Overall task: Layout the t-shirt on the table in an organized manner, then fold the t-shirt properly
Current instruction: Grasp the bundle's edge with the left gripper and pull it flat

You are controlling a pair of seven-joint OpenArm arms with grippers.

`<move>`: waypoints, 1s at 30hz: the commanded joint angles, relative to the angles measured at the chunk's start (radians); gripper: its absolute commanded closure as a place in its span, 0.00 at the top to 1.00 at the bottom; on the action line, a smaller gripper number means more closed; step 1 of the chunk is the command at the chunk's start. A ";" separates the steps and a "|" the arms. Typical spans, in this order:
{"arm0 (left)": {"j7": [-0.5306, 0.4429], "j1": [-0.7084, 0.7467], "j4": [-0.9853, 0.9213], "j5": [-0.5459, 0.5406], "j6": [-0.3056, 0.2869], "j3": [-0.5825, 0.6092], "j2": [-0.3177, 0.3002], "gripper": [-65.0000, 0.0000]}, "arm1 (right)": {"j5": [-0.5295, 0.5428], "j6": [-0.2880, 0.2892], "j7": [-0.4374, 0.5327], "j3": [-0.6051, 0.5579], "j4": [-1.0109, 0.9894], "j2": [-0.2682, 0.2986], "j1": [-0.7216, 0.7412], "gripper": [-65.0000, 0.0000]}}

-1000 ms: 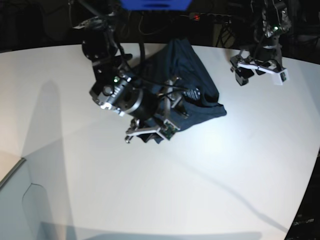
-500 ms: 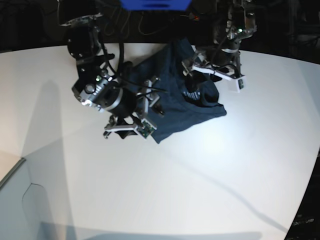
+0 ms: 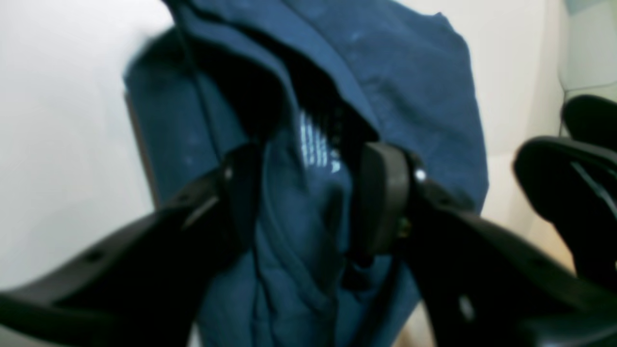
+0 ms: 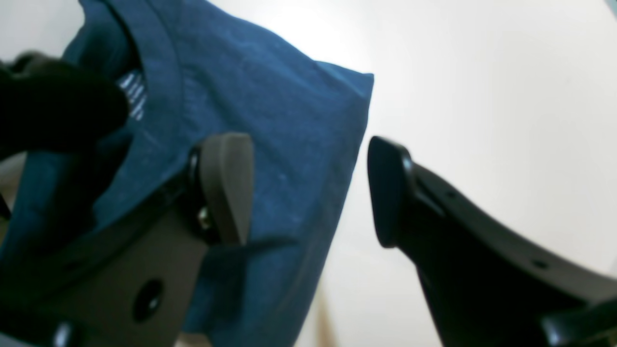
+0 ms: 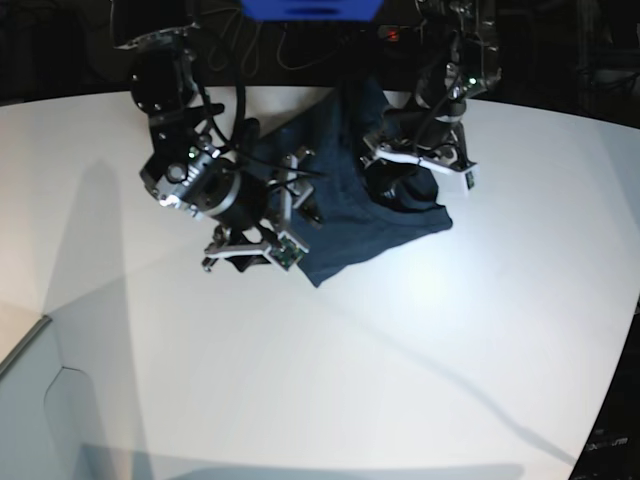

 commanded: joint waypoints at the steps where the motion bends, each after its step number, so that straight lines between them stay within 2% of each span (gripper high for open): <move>1: -0.006 -0.009 -0.002 -0.033 -0.007 0.002 -0.012 0.39 | 0.015 0.012 0.026 -0.001 0.016 0.006 0.014 0.57; 3: -0.006 -0.010 -0.021 -0.080 -0.007 0.002 -0.028 0.29 | 0.015 0.012 0.026 -0.001 0.016 0.010 0.017 0.57; 6: -0.006 0.001 -0.017 -0.146 -0.007 0.002 -0.052 0.02 | 0.015 0.012 0.026 -0.001 0.015 0.012 0.021 0.57; 7: -0.005 0.001 -0.016 -0.166 -0.007 0.002 -0.058 0.00 | 0.015 0.012 0.026 -0.001 0.015 0.012 0.021 0.57; 9: -0.005 0.014 -0.001 -0.205 -0.005 0.002 -0.074 0.02 | 0.015 0.012 0.026 -0.001 0.015 0.012 0.023 0.57; 13: -0.005 0.056 0.065 -0.260 -0.005 0.000 -0.080 0.00 | 0.015 0.012 0.026 -0.001 0.015 0.012 0.023 0.57; 18: -0.014 0.119 0.137 -0.262 -0.005 -0.007 -0.080 0.00 | 0.015 0.012 0.026 -0.001 0.015 0.010 0.023 0.57; 23: -0.014 0.116 0.101 -0.266 -0.005 -0.006 -0.113 0.00 | 0.015 0.012 0.026 -0.001 0.015 0.009 0.021 0.57; 30: -0.014 0.119 0.052 -0.260 -0.005 -0.007 -0.126 0.00 | 0.015 0.012 0.026 -0.001 0.015 0.009 0.018 0.57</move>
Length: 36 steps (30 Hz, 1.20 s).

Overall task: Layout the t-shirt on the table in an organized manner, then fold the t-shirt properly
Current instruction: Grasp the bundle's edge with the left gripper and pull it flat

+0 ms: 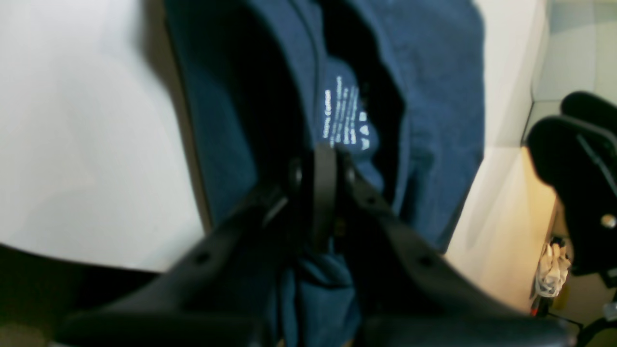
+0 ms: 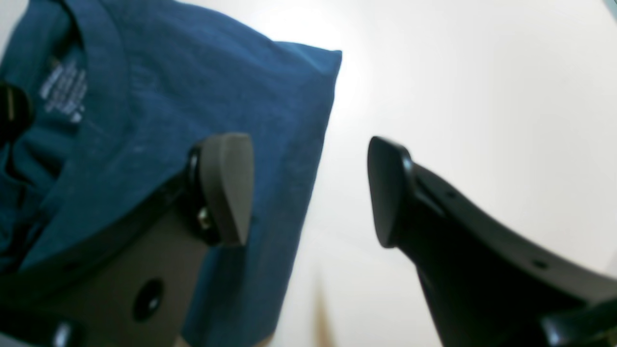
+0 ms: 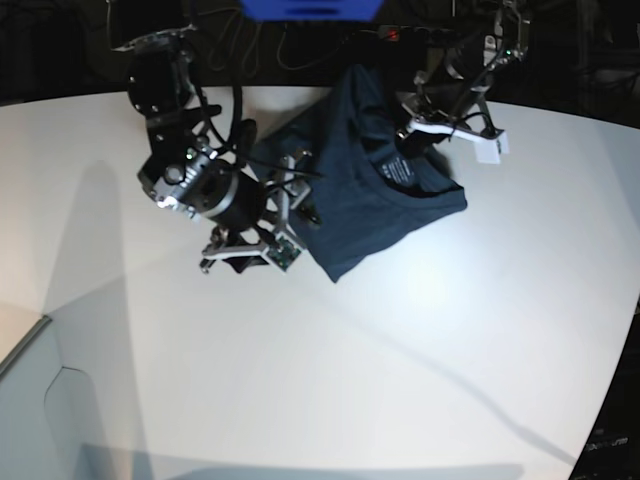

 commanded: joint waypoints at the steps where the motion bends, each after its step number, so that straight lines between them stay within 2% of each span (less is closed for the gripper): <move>1: -0.006 0.006 0.004 -0.007 -0.008 -0.001 0.000 0.00 | 0.011 0.012 0.025 0.001 0.016 -0.005 0.011 0.57; 4: 0.000 0.001 -0.037 -0.016 -0.005 0.000 -0.022 0.02 | 0.011 0.012 0.025 0.001 0.016 -0.005 0.011 0.57; 6: 0.000 0.001 -0.045 -0.016 -0.005 0.000 -0.025 0.09 | 0.011 0.012 0.025 0.001 0.016 -0.005 0.010 0.57; 13: 0.000 0.009 -0.040 -0.017 -0.008 0.000 -0.028 0.63 | 0.011 0.012 0.025 -0.001 0.016 -0.006 0.010 0.57; 16: 0.000 0.009 -0.034 -0.017 -0.008 0.000 -0.025 0.76 | 0.011 0.012 0.025 -0.002 0.016 -0.006 0.010 0.57; 29: -0.007 0.075 0.104 -0.017 0.001 -0.003 -0.019 0.77 | 0.011 0.012 0.024 -0.002 0.016 -0.006 0.017 0.57; 36: 0.000 0.087 0.095 -0.017 0.001 -0.098 0.003 0.78 | 0.011 0.012 0.025 -0.002 -0.001 -0.006 0.019 0.57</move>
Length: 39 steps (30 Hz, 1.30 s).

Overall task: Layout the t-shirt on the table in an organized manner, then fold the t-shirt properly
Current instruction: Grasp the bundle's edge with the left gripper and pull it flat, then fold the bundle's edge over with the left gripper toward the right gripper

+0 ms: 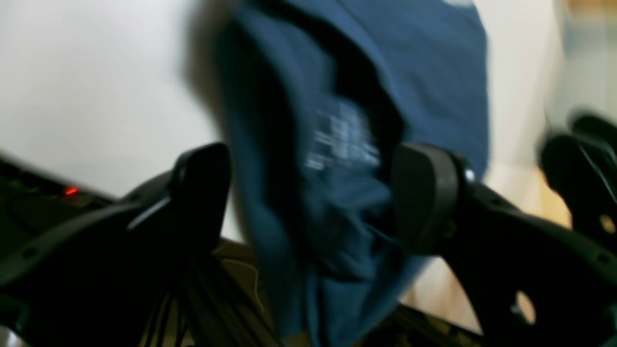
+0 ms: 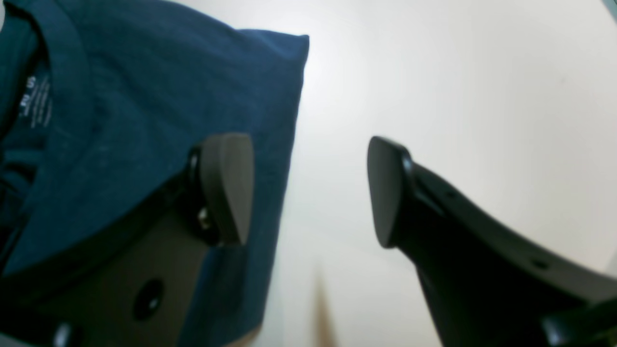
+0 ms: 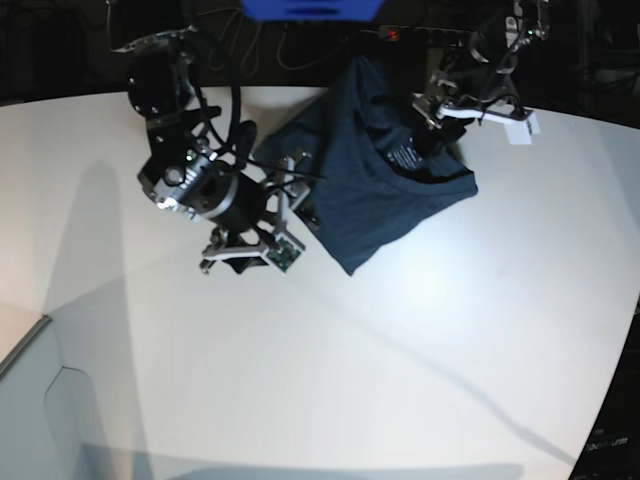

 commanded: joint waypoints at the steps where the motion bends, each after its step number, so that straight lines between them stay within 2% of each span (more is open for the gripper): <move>1: -0.007 0.006 0.015 -0.012 -0.010 -0.003 0.001 0.78 | 0.010 0.012 0.025 -0.002 0.008 -0.005 0.013 0.57; 10: -0.006 -0.063 -0.094 -0.010 -0.010 0.001 0.001 0.78 | 0.010 0.012 0.025 -0.004 -0.012 -0.009 0.026 0.57; 13: -0.006 -0.103 -0.152 -0.010 -0.010 0.043 -0.010 0.77 | 0.010 0.012 0.025 -0.002 -0.012 -0.009 0.027 0.57; 15: -0.006 -0.123 -0.177 -0.009 -0.010 0.060 -0.010 0.74 | 0.010 0.012 0.025 -0.001 -0.007 -0.005 0.027 0.57; 17: -0.006 -0.147 -0.201 -0.010 -0.010 0.070 -0.010 0.62 | 0.010 0.012 0.025 -0.001 -0.006 -0.004 0.029 0.57; 21: -0.003 -0.207 -0.255 -0.001 -0.010 0.074 -0.010 0.28 | 0.010 0.012 0.025 0.005 -0.006 -0.001 0.029 0.57; 24: 0.077 -0.278 -0.304 0.001 -0.010 0.075 -0.041 0.00 | 0.010 0.012 0.026 0.071 -0.006 -0.007 0.029 0.57; 28: 0.210 -0.428 -0.424 0.001 -0.010 0.112 -0.098 0.02 | 0.010 0.012 0.026 0.160 -0.006 -0.007 0.050 0.57; 31: 0.235 -0.546 -0.511 0.001 -0.010 0.192 -0.148 0.00 | 0.010 0.012 0.026 0.225 -0.006 -0.007 0.058 0.57; 35: 0.240 -0.730 -0.625 0.033 -0.010 0.376 -0.200 0.00 | 0.010 0.012 0.026 0.301 -0.006 -0.005 0.062 0.57; 39: 0.233 -0.918 -0.721 0.125 -0.019 0.586 -0.202 0.00 | 0.010 0.012 0.026 0.360 -0.004 -0.004 0.059 0.57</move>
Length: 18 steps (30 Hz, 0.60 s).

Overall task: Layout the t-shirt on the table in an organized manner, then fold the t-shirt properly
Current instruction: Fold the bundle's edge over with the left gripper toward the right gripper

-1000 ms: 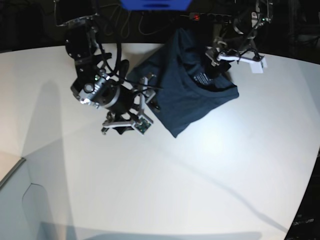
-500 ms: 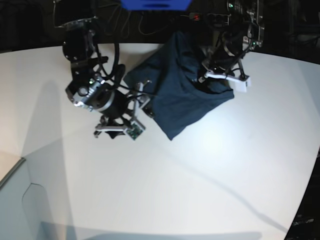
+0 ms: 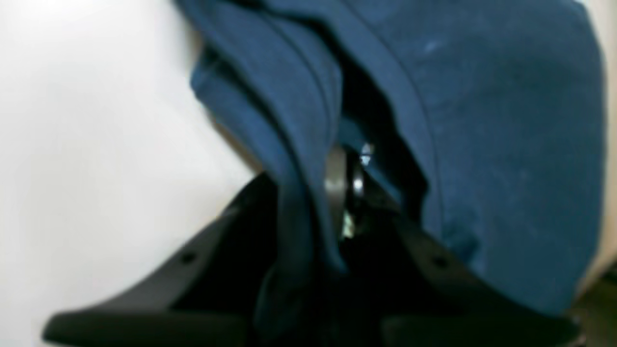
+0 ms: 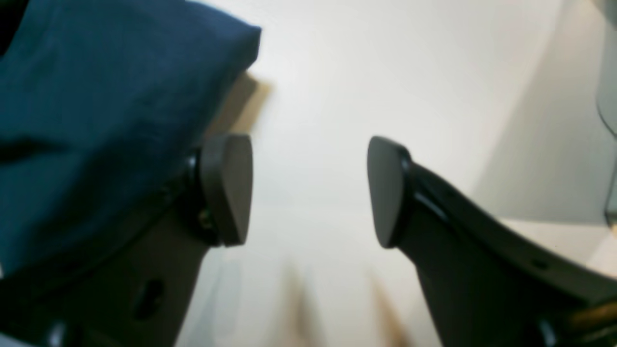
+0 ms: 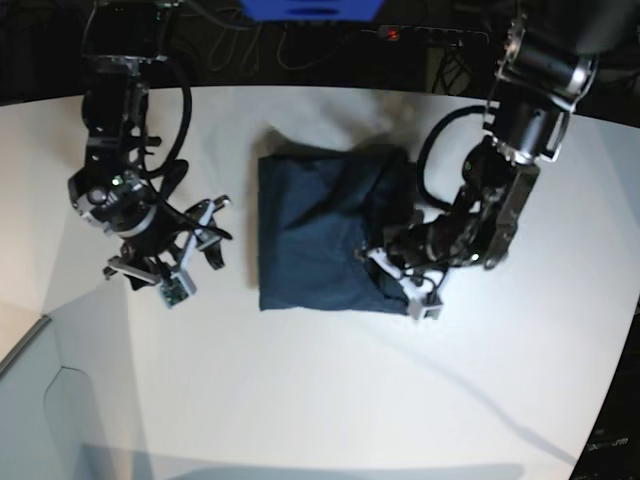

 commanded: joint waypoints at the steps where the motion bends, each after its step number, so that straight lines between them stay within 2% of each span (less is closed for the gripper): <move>1: -0.003 -0.054 -0.008 0.021 0.002 0.045 0.001 0.00 | 0.011 0.012 0.022 0.016 0.020 0.003 0.013 0.57; 5: -0.006 -0.181 -0.076 0.127 0.001 0.209 0.067 0.00 | 0.011 0.012 0.022 0.071 0.020 0.003 0.013 0.57; 11: -0.033 -0.249 -0.093 0.322 -0.004 0.397 0.172 0.00 | 0.011 0.012 0.022 0.166 0.018 0.003 0.016 0.57; 13: -0.064 -0.252 -0.094 0.385 -0.055 0.462 0.192 0.00 | 0.011 0.012 0.022 0.189 0.018 0.003 0.016 0.57; 16: -0.133 -0.252 -0.097 0.511 -0.193 0.559 0.215 0.00 | 0.011 0.012 0.022 0.229 0.018 0.003 0.016 0.57; 18: -0.184 -0.247 -0.097 0.600 -0.263 0.603 0.220 0.00 | 0.011 0.012 0.022 0.246 0.018 0.003 0.010 0.57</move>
